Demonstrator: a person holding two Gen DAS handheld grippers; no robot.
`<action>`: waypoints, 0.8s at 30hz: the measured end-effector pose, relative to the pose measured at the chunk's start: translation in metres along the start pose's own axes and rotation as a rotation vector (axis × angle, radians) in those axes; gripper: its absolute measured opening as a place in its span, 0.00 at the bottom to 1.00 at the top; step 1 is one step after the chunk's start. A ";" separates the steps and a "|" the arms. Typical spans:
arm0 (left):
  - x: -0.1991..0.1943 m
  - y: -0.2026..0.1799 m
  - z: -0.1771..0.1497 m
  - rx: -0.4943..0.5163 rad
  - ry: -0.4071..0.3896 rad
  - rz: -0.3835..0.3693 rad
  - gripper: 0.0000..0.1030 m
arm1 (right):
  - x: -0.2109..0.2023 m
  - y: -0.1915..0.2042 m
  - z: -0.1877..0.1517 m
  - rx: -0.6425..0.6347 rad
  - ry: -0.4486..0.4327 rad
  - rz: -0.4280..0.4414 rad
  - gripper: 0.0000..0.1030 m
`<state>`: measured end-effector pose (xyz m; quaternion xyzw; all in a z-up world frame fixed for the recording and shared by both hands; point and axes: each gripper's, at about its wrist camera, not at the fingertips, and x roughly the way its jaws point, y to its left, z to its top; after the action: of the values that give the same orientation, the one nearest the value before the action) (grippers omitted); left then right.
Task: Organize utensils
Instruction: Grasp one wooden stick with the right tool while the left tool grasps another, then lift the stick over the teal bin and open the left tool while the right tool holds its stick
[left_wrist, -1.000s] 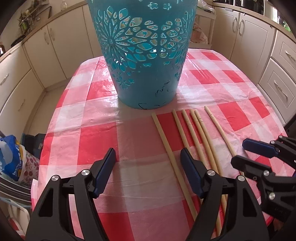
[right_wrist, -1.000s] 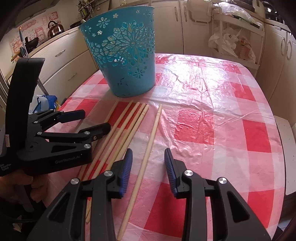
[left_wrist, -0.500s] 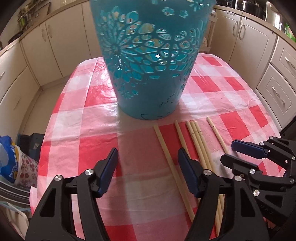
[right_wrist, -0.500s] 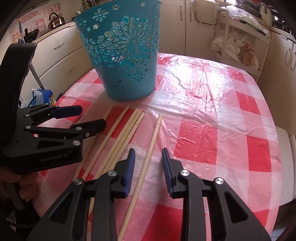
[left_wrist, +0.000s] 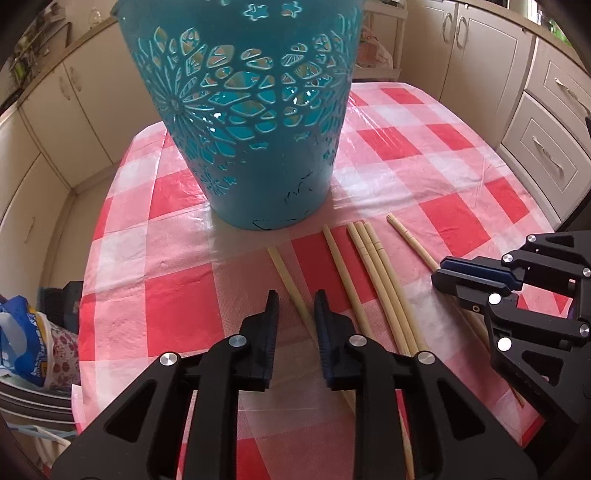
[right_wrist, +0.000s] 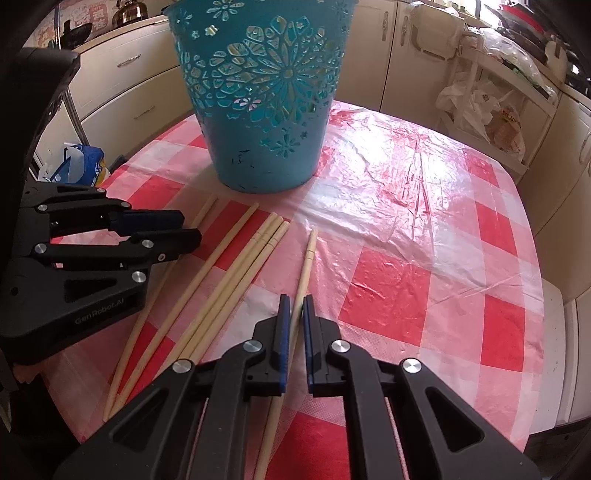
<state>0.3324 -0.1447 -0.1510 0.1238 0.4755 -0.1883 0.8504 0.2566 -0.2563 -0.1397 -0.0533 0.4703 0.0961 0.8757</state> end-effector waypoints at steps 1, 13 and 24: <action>-0.002 0.000 -0.001 -0.005 0.002 -0.009 0.15 | -0.001 0.001 -0.001 0.004 0.000 0.003 0.06; -0.009 -0.003 -0.010 0.011 -0.024 -0.005 0.05 | -0.006 0.002 -0.008 0.010 -0.008 -0.003 0.06; -0.007 -0.005 -0.010 0.032 -0.017 -0.009 0.06 | -0.009 0.006 -0.014 -0.035 -0.015 -0.025 0.06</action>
<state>0.3197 -0.1437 -0.1504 0.1337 0.4657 -0.2010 0.8514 0.2384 -0.2538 -0.1398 -0.0738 0.4613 0.0939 0.8792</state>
